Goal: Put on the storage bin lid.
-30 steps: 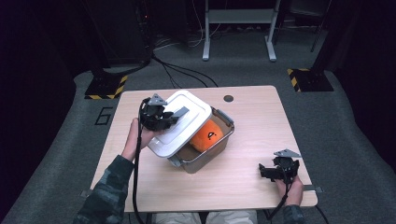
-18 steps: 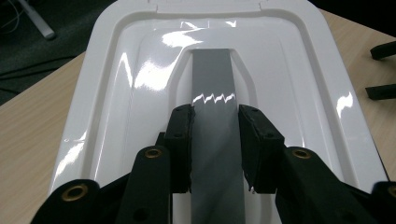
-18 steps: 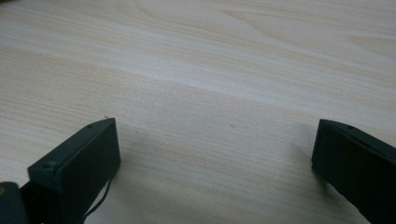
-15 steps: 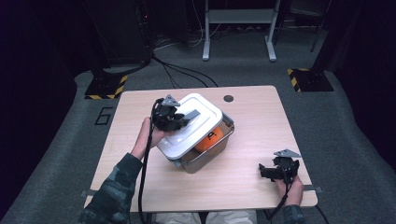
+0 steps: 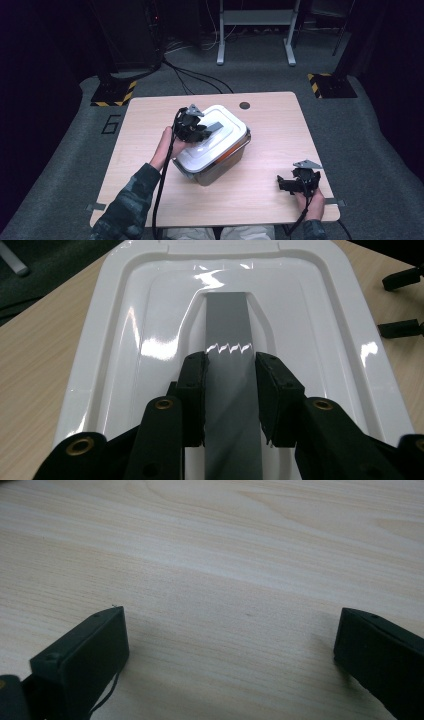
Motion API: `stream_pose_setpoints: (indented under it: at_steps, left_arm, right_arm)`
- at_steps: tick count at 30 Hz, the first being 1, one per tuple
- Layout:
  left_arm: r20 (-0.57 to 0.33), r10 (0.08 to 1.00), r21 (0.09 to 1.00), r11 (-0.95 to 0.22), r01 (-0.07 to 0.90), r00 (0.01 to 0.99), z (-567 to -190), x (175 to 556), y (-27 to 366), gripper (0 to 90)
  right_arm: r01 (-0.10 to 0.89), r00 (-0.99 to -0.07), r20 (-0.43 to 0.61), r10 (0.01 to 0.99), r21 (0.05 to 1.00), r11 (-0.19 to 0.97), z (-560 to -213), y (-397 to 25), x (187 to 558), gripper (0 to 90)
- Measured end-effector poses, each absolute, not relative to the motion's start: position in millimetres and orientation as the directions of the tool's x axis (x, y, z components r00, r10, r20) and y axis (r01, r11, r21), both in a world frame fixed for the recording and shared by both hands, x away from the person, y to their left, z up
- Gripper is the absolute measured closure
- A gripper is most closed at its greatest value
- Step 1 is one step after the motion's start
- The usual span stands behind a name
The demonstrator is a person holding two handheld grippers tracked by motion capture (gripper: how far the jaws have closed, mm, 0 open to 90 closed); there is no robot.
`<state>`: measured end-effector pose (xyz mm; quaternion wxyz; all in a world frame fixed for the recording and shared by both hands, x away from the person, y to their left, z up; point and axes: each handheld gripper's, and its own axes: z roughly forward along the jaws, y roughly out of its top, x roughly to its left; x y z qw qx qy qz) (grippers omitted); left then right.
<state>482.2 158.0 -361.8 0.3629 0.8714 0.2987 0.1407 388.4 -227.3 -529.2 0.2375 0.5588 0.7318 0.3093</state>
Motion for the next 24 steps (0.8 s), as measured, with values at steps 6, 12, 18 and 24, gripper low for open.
stream_pose_setpoints:
  at_steps: [6, 12, 18, 24]
  left_arm:
    - [0.027, 0.613, 0.704, -0.573, 0.42, 0.789, -367.8, 482.8, 149.6, 66.4]
    - [0.024, 0.607, 0.692, -0.583, 0.425, 0.795, -373.3, 482.9, 142.8, 66.4]
    - [0.024, 0.609, 0.685, -0.588, 0.431, 0.793, -377.0, 482.2, 137.7, 66.4]
    - [0.011, 0.621, 0.685, -0.576, 0.446, 0.784, -378.8, 479.2, 136.9, 66.4]
  right_arm:
    - [0.671, -0.262, -0.002, 0.965, 0.718, 0.184, -529.1, -227.2, 388.4, 0.2]
    - [0.671, -0.262, -0.002, 0.965, 0.718, 0.184, -529.1, -227.2, 388.4, 0.2]
    - [0.671, -0.262, -0.002, 0.965, 0.718, 0.184, -529.1, -227.2, 388.4, 0.2]
    - [0.671, -0.263, -0.002, 0.965, 0.718, 0.184, -529.1, -227.2, 388.4, 0.2]
